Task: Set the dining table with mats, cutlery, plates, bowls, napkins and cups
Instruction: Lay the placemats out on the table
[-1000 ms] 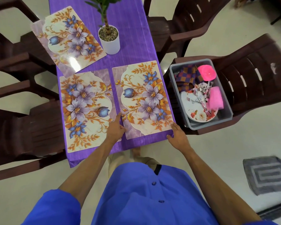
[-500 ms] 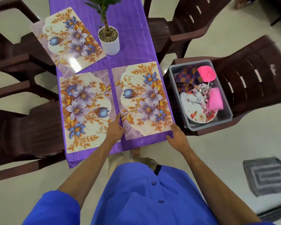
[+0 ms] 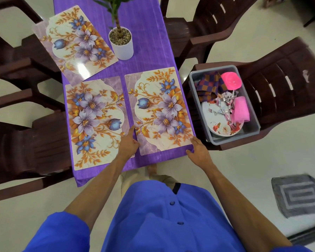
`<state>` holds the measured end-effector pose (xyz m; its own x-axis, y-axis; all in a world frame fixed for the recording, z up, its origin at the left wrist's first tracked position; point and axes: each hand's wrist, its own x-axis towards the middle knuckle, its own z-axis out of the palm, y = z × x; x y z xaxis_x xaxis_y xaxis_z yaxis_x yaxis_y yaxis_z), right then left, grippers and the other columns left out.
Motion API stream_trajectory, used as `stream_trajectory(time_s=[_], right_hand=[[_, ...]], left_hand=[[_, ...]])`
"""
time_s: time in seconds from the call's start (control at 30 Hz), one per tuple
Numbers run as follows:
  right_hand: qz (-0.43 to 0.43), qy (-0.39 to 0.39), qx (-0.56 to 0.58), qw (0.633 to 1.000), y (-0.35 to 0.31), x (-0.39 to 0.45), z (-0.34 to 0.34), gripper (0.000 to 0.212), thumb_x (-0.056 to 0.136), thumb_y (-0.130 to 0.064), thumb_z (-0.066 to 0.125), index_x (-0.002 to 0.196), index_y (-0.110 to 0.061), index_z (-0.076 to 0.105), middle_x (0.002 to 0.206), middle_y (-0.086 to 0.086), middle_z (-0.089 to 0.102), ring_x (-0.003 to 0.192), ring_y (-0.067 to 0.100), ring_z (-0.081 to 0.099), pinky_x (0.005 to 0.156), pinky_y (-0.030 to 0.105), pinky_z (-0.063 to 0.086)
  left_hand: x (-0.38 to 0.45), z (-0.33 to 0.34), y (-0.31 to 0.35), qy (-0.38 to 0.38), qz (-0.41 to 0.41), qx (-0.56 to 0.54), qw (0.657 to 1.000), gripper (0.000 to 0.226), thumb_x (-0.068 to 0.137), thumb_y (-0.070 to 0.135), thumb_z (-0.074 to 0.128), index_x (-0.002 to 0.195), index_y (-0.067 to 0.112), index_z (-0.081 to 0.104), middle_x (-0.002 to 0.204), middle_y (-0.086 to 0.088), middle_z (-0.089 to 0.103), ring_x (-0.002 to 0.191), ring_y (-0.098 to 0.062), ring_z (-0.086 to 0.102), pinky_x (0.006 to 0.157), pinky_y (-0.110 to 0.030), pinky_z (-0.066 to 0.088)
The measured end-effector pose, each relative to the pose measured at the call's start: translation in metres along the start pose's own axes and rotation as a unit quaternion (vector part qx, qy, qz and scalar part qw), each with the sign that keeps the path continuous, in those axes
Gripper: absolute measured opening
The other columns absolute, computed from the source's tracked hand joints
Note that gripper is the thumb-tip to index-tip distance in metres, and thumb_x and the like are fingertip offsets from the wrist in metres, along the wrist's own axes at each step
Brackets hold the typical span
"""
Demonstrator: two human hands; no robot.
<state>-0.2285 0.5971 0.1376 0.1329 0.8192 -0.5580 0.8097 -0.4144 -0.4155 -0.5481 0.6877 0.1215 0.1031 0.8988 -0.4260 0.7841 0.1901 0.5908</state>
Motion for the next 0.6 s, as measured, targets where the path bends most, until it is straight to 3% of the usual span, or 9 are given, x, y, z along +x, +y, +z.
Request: stream_trajectory(time_s=[0.2, 0.47, 0.6], right_hand=[[-0.007, 0.005, 0.005, 1.000, 0.0011, -0.0014, -0.0017, 0.063, 0.099, -0.022, 0.067, 0.153, -0.005, 0.041, 0.161, 0.011, 0.037, 0.141, 0.027, 0.046, 0.101, 0.030, 0.048], [-0.008, 0.005, 0.002, 1.000, -0.0019, -0.0021, -0.0044, 0.062, 0.099, -0.021, 0.068, 0.153, -0.005, 0.041, 0.160, 0.012, 0.038, 0.141, 0.028, 0.046, 0.102, 0.029, 0.046], [-0.006, 0.000, 0.006, 1.000, -0.0031, -0.0035, -0.0056, 0.064, 0.099, -0.021, 0.068, 0.154, -0.006, 0.040, 0.161, 0.011, 0.037, 0.142, 0.027, 0.045, 0.103, 0.030, 0.045]], left_hand=[[0.0025, 0.0020, -0.0044, -0.004, -0.005, 0.001, 1.000, 0.070, 0.099, 0.011, 0.065, 0.161, 0.022, 0.033, 0.082, -0.003, 0.060, 0.061, -0.010, 0.056, 0.051, -0.013, 0.039], [0.0048, 0.0062, -0.0092, -0.003, -0.009, -0.001, 1.000, 0.073, 0.099, 0.013, 0.066, 0.162, 0.023, 0.032, 0.079, -0.003, 0.060, 0.061, -0.011, 0.057, 0.052, -0.015, 0.043], [0.0008, 0.0037, -0.0039, 0.003, 0.000, -0.005, 1.000, 0.067, 0.100, 0.012, 0.065, 0.159, 0.021, 0.036, 0.084, 0.000, 0.058, 0.062, -0.006, 0.052, 0.051, -0.008, 0.038]])
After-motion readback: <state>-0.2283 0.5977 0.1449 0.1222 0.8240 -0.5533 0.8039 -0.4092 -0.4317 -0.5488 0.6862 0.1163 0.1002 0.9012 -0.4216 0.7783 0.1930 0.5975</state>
